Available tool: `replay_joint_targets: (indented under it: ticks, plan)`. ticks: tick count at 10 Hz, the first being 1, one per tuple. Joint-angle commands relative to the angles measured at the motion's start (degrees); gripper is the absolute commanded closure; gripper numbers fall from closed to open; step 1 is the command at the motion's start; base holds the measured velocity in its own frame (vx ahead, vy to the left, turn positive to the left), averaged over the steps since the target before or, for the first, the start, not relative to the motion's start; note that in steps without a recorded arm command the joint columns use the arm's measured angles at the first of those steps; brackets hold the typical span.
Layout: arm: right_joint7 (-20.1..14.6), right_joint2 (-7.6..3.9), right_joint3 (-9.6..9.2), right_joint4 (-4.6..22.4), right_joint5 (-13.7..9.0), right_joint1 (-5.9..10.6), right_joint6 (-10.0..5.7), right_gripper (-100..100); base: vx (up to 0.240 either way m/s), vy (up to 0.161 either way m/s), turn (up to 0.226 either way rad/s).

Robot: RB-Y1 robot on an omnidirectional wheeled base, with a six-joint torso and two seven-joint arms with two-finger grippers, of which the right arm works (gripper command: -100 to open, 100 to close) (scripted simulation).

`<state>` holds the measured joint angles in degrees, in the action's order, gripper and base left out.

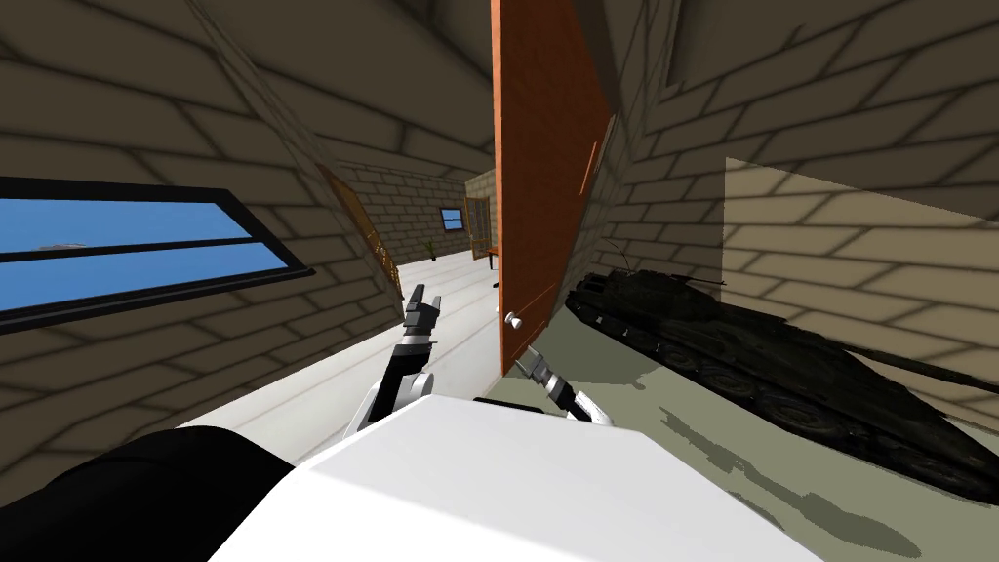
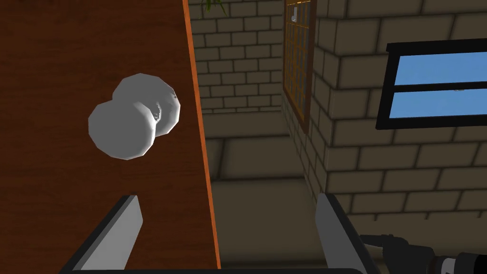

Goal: Pull the door open

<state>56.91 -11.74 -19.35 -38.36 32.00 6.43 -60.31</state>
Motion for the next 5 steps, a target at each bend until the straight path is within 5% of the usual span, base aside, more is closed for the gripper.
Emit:
replay_joint_targets:
  ticks: [1,5]
  plan:
    - [-0.2,-0.93,0.06,-1.7,-0.6,-1.09,0.35,-100,0.009,0.126,0.079]
    - [0.8,-3.96,2.17,1.1,-5.9,-0.30,-1.00,-100,0.089,0.154,0.264]
